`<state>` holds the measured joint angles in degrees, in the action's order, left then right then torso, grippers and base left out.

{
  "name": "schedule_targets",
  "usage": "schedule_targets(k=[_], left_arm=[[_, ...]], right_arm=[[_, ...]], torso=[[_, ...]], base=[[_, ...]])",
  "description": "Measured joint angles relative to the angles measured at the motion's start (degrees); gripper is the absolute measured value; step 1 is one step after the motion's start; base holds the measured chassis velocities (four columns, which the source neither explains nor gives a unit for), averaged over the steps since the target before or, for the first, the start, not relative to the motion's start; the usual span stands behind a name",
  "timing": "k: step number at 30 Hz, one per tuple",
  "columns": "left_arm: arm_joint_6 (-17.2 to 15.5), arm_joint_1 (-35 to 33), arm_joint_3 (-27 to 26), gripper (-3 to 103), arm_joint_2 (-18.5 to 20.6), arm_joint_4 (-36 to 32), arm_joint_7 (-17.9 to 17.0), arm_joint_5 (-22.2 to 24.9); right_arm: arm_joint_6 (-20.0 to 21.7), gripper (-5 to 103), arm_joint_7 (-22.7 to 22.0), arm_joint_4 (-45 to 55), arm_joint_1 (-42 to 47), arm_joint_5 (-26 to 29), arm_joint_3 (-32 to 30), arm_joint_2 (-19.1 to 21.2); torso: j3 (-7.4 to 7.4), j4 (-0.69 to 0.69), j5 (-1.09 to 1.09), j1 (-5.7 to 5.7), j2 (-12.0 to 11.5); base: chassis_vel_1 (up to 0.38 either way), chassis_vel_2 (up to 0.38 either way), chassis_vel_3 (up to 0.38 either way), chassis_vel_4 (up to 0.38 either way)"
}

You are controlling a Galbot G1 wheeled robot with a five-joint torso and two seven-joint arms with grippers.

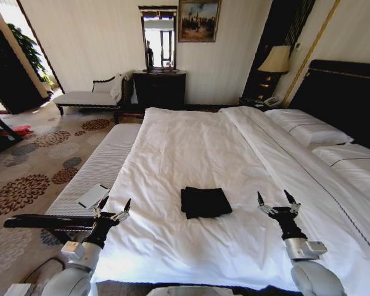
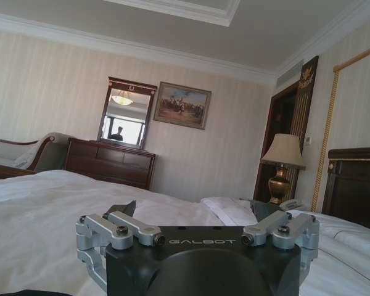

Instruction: Fold the clothes on the bed.

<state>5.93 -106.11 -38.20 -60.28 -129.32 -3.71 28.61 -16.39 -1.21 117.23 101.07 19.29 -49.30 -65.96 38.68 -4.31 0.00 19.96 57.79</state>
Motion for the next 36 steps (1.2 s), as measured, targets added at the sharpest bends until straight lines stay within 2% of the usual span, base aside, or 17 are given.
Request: schedule_targets(k=[36], left_arm=[[0.0,0.0,0.0,100,0.0,0.0,0.0,0.0]], right_arm=[[0.07,100,-0.06,-0.06,-0.08,0.08,0.06,0.05]], torso=[[0.0,0.0,0.0,0.0,0.0]], base=[[0.0,0.0,0.0,0.0]])
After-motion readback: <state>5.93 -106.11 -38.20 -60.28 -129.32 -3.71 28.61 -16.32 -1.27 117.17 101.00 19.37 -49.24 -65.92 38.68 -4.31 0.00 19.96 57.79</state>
